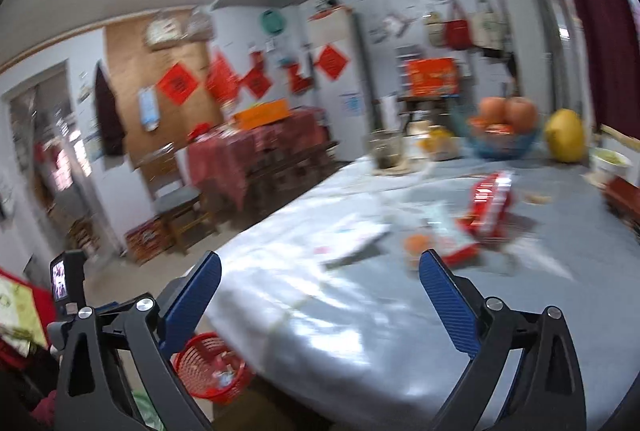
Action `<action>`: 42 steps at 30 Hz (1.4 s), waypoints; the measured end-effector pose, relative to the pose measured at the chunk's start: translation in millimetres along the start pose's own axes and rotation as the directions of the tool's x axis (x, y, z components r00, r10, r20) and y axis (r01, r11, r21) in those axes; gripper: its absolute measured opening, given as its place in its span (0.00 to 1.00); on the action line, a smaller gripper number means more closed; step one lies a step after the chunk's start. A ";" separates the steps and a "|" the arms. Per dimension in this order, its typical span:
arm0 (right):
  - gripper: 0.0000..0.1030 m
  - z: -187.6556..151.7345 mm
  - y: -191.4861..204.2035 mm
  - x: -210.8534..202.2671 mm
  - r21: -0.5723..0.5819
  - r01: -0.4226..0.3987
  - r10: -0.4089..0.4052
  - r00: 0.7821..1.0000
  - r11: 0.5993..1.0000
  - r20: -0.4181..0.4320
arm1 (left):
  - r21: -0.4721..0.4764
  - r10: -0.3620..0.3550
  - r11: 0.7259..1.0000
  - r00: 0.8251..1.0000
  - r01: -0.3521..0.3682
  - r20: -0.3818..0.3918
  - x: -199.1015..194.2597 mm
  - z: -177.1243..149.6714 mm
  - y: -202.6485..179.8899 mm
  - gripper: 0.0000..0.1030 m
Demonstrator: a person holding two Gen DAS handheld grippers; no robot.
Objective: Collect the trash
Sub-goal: 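Move both tools back over the table toward the tissue and medicine box, then grasp the white tissue with the left tool while the right tool grasps the white medicine box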
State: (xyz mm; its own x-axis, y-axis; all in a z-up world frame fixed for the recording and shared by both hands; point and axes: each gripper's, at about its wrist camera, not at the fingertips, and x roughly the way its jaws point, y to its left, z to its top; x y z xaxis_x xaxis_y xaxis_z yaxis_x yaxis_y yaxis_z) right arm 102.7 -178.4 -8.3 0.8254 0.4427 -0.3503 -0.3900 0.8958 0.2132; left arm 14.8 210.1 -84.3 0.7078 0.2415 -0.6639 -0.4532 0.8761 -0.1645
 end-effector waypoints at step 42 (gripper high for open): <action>0.95 0.6 -177.6 56.3 0.155 0.244 -0.250 0.968 0.957 0.021 | 0.493 -0.127 0.831 0.951 0.257 -0.282 141.1 55.0 -316.8 0.94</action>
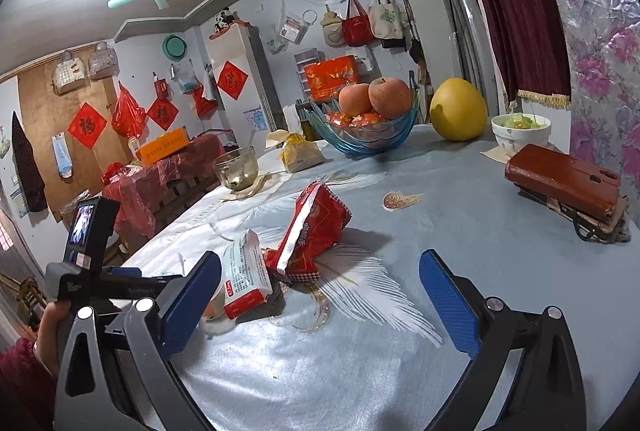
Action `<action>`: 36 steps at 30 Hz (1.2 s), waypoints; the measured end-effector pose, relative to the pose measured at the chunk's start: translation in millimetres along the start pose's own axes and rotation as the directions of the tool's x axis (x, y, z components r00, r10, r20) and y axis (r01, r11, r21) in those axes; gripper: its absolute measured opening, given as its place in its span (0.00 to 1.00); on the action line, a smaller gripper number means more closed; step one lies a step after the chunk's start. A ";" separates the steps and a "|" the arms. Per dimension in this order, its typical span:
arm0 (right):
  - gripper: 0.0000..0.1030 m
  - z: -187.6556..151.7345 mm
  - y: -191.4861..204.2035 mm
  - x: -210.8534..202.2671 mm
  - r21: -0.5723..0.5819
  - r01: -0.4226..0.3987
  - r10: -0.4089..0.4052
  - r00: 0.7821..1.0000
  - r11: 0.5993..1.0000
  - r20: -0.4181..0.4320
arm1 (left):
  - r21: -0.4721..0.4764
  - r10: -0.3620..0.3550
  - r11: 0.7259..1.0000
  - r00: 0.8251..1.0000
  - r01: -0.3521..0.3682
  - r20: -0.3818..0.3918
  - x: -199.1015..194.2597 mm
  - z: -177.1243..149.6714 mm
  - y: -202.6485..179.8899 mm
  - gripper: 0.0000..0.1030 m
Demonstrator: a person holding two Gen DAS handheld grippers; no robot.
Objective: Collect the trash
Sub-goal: 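Grasp the white tissue with the left tool while the right tool grasps the white medicine box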
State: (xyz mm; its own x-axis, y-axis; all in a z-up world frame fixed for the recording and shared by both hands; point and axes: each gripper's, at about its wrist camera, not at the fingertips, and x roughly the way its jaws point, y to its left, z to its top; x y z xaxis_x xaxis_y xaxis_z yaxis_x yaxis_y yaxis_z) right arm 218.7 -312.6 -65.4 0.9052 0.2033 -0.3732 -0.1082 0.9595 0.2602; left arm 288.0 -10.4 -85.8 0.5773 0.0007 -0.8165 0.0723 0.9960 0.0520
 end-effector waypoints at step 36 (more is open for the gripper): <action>0.76 -6.5 31.3 21.6 -0.157 -0.039 0.016 0.990 0.987 -0.143 | -0.095 -0.232 0.966 0.970 0.239 0.077 -9.3 -8.7 28.7 0.22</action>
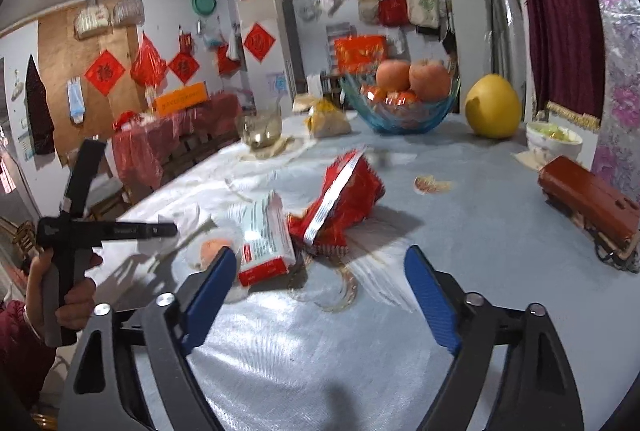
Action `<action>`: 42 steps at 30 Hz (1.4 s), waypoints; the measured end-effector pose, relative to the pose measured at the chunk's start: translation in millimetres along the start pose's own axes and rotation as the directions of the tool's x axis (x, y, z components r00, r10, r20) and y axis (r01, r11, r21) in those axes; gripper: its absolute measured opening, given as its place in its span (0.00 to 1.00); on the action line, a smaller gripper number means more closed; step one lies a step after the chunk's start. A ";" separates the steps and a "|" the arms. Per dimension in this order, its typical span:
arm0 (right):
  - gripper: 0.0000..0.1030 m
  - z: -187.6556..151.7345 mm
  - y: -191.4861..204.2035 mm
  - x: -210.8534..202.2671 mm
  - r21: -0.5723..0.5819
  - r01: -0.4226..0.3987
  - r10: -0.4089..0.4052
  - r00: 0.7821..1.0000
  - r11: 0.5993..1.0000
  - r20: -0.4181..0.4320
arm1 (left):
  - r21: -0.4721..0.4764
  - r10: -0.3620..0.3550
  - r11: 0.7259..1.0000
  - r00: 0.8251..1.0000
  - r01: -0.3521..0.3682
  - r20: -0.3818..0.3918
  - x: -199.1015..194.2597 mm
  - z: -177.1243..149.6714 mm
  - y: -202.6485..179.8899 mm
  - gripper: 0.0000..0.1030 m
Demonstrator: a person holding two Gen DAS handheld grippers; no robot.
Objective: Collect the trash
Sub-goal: 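Grasp the white tissue with the left tool while the right tool grasps the white medicine box, then carry the tissue and medicine box to the red wastebasket and release the tissue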
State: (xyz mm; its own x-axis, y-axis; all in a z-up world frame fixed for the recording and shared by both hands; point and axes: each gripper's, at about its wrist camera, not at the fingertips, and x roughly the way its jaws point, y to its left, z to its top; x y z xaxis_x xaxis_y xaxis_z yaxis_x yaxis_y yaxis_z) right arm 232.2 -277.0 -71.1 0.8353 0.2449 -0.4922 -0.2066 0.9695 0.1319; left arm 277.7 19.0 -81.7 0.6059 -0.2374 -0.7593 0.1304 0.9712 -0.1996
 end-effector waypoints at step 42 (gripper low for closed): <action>0.45 19.0 14.5 42.0 0.164 -0.195 0.208 0.976 0.967 -0.066 | 0.037 -0.077 0.996 0.995 0.075 0.064 -14.5 -3.0 -4.2 0.16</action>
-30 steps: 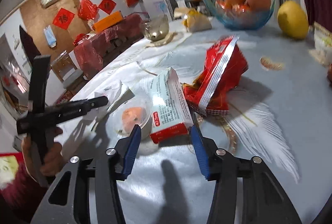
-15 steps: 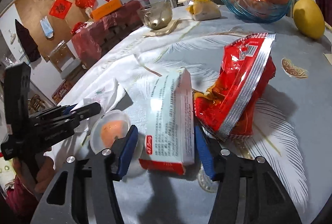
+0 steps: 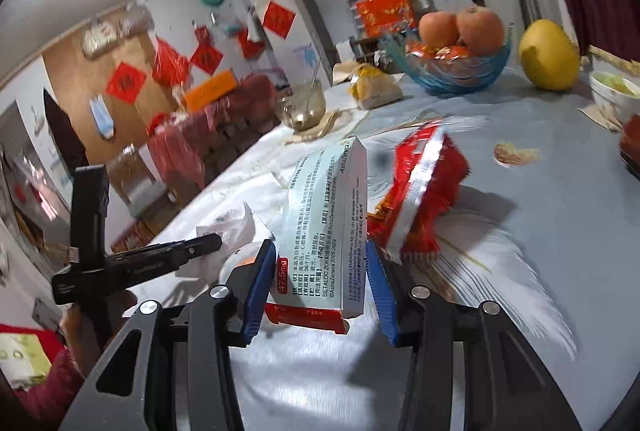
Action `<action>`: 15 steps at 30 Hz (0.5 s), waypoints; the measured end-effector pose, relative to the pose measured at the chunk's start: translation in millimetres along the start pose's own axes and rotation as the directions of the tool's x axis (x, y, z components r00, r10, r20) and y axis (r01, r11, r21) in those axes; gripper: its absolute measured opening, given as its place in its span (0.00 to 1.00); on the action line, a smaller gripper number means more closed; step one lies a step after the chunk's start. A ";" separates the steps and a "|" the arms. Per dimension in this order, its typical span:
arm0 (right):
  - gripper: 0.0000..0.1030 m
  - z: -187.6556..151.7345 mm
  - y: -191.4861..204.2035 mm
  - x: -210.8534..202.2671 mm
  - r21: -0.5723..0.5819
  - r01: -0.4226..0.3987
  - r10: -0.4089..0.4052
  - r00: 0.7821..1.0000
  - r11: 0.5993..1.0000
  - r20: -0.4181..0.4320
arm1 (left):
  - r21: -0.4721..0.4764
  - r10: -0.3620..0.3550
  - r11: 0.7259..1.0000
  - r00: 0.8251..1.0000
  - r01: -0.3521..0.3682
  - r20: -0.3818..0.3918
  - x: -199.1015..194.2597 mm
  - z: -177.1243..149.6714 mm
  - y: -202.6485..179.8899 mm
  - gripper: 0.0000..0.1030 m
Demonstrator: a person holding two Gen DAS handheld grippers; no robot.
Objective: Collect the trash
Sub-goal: 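Carry the tissue and medicine box to the red wastebasket and release the tissue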
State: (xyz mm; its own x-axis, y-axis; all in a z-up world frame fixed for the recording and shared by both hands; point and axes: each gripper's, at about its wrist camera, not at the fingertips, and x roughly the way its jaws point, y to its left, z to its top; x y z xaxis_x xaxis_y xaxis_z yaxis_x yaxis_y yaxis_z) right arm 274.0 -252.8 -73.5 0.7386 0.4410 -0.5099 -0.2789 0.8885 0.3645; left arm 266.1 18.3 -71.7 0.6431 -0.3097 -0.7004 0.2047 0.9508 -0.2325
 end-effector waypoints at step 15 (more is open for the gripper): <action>0.45 -24.3 3.0 -73.2 0.077 -0.061 0.052 0.992 0.995 0.116 | 0.027 0.019 0.999 0.988 -0.023 0.154 -112.2 -28.7 -15.6 0.16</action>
State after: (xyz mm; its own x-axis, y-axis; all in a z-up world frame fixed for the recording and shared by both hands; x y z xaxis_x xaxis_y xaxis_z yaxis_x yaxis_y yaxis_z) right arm 204.2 -279.4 -54.1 0.7895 0.4686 -0.3965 -0.2753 0.8476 0.4536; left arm 169.6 38.1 -8.8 0.7529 -0.2871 -0.5923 0.2098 0.9576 -0.1976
